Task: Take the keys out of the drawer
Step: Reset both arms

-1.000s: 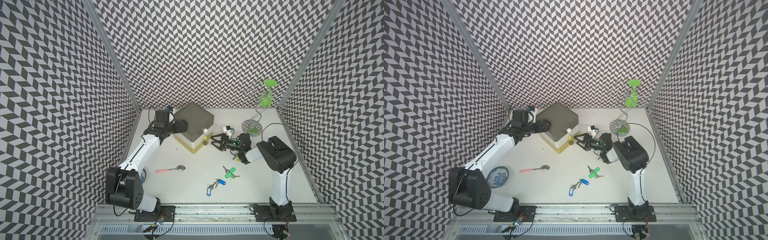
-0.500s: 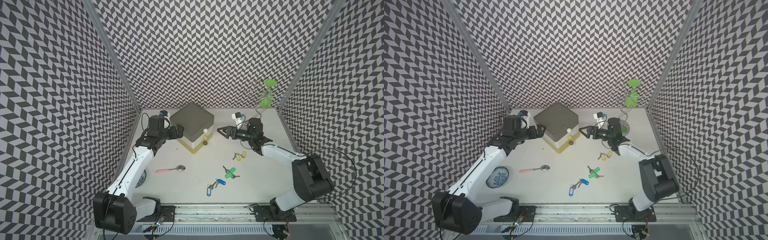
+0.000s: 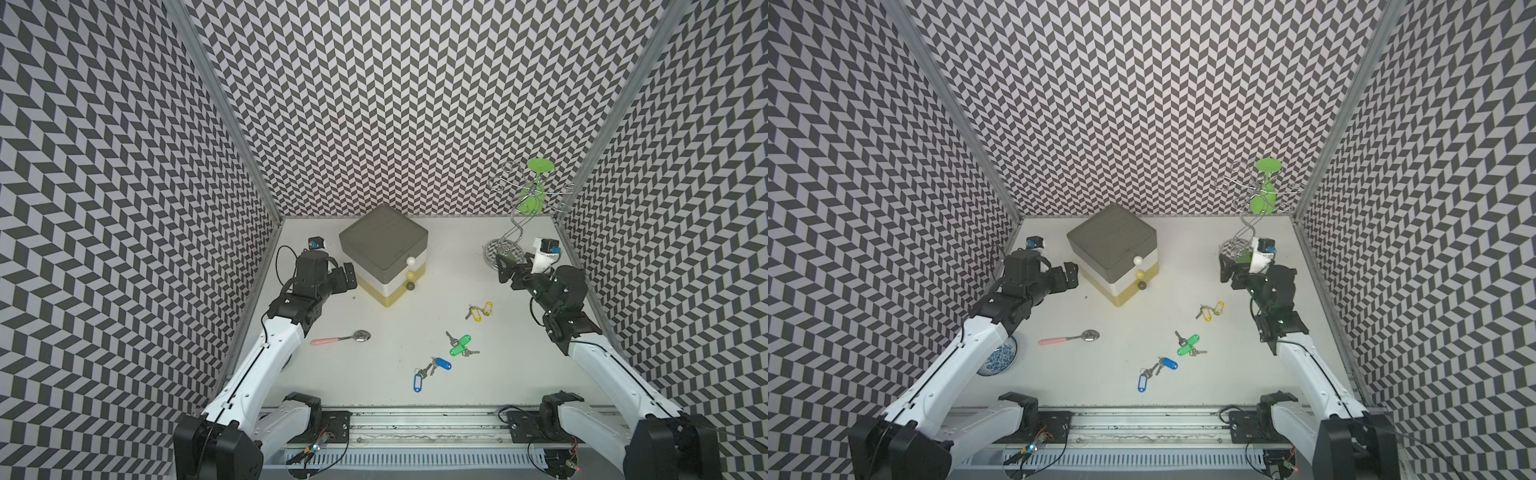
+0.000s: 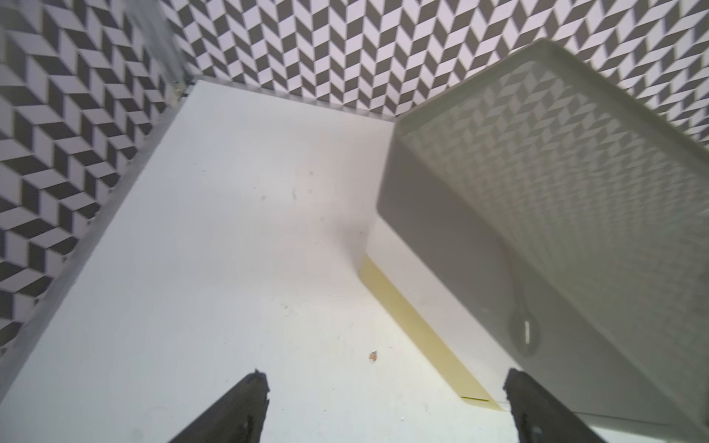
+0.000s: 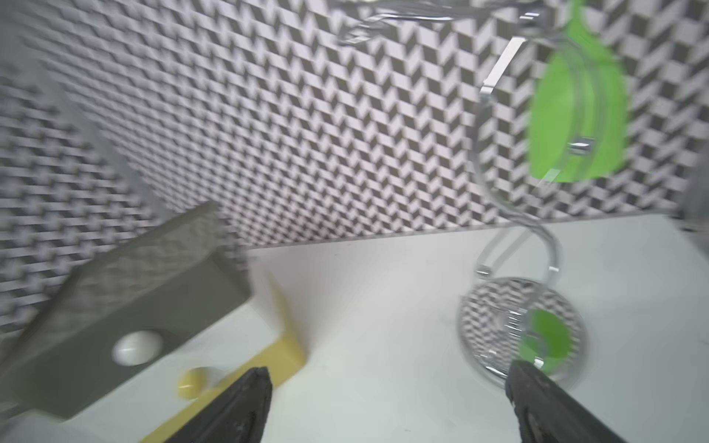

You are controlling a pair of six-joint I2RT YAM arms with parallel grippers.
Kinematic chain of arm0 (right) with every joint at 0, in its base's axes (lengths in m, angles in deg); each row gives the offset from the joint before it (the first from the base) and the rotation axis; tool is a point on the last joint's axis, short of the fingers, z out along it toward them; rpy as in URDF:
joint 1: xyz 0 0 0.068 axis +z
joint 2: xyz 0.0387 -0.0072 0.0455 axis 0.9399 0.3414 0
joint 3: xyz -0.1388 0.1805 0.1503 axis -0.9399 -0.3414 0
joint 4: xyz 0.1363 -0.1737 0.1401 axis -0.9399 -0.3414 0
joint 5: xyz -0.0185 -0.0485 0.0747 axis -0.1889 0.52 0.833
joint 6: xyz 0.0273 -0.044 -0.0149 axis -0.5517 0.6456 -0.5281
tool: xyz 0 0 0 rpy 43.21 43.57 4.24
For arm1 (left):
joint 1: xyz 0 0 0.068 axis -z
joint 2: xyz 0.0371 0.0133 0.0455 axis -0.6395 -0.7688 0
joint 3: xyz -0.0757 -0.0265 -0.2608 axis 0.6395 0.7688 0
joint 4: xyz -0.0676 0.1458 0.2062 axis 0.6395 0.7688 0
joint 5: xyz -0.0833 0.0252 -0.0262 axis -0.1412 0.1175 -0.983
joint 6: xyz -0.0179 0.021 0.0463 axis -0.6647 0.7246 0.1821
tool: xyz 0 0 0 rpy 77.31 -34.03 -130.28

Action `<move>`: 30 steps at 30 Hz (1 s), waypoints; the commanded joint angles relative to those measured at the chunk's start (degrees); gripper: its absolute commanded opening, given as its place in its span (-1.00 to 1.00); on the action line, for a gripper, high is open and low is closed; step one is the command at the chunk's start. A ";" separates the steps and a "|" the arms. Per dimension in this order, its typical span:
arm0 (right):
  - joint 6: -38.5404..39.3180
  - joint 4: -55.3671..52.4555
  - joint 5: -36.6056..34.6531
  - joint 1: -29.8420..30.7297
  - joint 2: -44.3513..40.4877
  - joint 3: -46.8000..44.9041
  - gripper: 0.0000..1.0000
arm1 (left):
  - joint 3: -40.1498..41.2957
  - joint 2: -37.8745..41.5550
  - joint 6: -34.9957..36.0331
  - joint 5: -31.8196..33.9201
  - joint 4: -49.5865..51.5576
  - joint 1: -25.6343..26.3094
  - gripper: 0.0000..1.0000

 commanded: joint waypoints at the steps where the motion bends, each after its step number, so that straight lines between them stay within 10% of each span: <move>1: 6.71 9.21 -6.69 -2.17 3.28 -3.26 0.99 | 5.58 1.11 -0.39 9.28 -11.03 -0.29 1.00; 13: 7.57 30.46 -5.26 -3.10 26.06 -4.95 0.99 | 20.59 -4.76 10.78 8.89 -47.76 -3.47 1.00; 30: 10.04 37.67 -2.51 -3.12 27.68 -7.32 0.99 | 32.51 -17.27 16.64 4.28 -78.69 -8.25 1.00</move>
